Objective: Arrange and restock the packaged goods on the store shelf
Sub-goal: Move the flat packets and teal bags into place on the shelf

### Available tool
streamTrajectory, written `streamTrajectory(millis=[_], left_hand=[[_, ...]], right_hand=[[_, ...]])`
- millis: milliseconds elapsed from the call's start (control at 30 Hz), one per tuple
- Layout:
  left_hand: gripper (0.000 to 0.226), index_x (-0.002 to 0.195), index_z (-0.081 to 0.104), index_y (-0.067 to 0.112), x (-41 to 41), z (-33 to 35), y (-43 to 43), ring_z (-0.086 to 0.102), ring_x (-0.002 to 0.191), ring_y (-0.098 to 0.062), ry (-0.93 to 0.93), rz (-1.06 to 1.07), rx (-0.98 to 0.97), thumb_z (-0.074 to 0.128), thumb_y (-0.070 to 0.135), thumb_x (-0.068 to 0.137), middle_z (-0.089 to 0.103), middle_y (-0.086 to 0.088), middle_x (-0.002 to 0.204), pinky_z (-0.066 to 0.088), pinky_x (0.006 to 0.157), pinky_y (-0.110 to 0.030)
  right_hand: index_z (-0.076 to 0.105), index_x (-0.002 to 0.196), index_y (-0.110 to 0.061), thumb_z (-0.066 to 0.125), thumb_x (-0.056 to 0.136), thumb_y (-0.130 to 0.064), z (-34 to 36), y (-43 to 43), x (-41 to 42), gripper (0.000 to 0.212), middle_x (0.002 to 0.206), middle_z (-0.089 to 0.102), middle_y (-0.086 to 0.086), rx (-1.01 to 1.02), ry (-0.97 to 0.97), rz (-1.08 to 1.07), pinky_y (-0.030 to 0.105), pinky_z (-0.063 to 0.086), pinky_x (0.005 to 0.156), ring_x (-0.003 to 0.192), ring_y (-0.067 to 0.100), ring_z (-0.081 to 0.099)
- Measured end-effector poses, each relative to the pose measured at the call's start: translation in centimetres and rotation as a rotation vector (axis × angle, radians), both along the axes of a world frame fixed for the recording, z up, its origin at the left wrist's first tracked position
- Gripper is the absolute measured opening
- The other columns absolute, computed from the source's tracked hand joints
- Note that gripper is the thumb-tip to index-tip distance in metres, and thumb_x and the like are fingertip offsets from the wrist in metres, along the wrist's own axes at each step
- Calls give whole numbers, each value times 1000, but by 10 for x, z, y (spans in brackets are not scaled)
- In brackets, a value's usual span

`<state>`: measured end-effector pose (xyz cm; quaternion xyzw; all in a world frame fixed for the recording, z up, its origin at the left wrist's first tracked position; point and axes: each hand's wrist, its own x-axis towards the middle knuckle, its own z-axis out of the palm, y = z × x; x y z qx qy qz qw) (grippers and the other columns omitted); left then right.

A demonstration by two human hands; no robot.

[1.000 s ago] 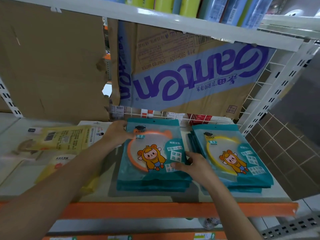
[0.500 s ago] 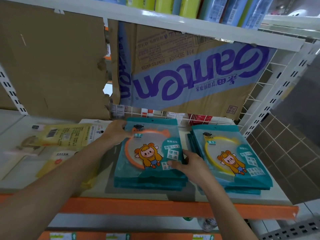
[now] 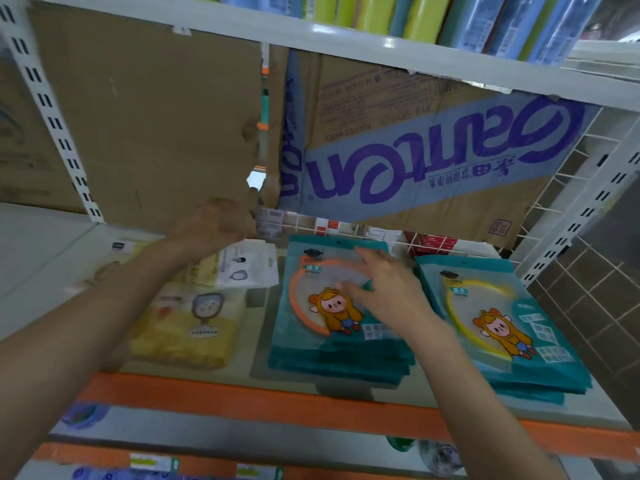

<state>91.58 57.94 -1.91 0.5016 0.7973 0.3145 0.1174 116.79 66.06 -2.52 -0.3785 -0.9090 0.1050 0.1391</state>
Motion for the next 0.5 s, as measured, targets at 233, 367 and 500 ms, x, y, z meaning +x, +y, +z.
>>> streamTrajectory(millis=[233, 367, 500], left_hand=[[66, 133, 47, 10, -104, -12, -51, 39, 129, -29, -37, -24, -103, 65, 47, 81, 40, -8, 140, 36, 101, -33], [54, 137, 40, 6, -143, -19, -67, 37, 129, -26, -8, -84, -134, 61, 17, 88, 35, -10, 144, 31, 98, -25], [55, 139, 37, 8, -166, -28, -74, 34, 132, -23, -4, -157, -125, 59, 20, 90, 34, -10, 146, 27, 91, -17]], right_hand=[[37, 139, -21, 61, 86, -40, -11, -42, -95, 61, 137, 47, 5, -18, -29, 88, 33, 35, 100, 124, 25, 44], [41, 138, -19, 63, 85, -37, -19, -66, -139, 60, 137, 47, 7, -48, -68, 54, 35, 36, 99, 124, 26, 44], [47, 134, -19, 66, 82, -35, -33, -86, -172, 58, 132, 50, 7, -60, -102, 61, 37, 39, 99, 120, 27, 46]])
